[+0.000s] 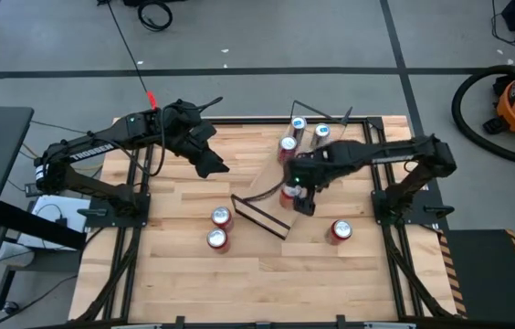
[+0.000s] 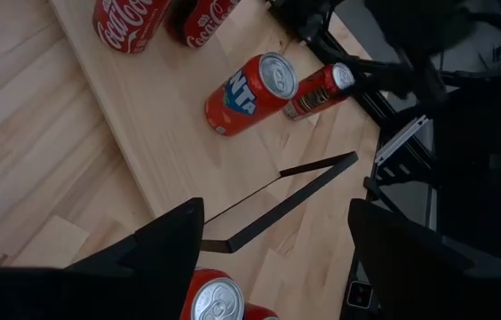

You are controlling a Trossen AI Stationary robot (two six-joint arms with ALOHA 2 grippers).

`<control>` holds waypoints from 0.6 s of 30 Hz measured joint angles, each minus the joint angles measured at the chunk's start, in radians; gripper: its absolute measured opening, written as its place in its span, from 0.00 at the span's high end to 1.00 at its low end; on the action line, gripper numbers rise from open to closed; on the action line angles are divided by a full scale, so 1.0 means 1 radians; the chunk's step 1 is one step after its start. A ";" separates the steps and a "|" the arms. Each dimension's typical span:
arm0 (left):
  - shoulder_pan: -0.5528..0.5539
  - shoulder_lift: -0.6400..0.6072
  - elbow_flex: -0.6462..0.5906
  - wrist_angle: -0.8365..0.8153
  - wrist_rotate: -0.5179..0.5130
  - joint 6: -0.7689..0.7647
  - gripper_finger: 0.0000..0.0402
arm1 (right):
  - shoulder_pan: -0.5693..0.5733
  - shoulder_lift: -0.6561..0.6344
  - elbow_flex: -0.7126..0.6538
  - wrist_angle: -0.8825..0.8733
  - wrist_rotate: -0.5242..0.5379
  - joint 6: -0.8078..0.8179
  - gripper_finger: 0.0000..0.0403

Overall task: Place canned beverage on shelf
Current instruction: Put the right red soda can on the shelf

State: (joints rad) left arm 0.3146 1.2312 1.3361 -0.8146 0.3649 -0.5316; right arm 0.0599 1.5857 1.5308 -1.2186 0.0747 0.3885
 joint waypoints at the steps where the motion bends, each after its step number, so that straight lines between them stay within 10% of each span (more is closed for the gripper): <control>1: 0.000 0.000 0.000 0.000 0.000 0.000 0.28 | 0.015 -0.013 -0.022 0.041 0.024 0.031 0.01; 9: 0.000 0.000 0.000 0.000 0.000 0.001 0.28 | 0.088 -0.054 -0.157 0.192 0.341 0.257 0.01; 18: 0.000 0.000 0.000 0.000 0.000 -0.009 0.28 | 0.089 -0.050 -0.259 0.342 0.365 0.351 0.01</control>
State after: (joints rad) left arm 0.3146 1.2312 1.3361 -0.8143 0.3649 -0.5409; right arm 0.1486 1.5352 1.2715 -0.8766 0.4399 0.7392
